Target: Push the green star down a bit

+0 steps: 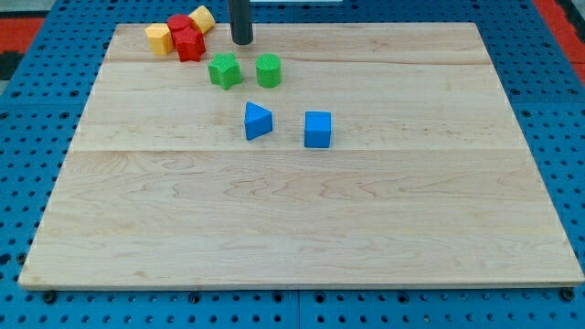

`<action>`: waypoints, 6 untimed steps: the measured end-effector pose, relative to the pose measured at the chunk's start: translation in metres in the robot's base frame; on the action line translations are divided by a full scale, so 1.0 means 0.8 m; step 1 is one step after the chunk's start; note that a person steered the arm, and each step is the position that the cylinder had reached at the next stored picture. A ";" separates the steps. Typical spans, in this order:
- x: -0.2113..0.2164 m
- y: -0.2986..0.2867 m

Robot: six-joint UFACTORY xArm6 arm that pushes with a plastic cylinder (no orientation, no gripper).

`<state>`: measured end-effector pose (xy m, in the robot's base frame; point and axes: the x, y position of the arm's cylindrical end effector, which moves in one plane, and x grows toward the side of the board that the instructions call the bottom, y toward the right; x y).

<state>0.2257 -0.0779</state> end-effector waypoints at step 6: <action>0.097 -0.132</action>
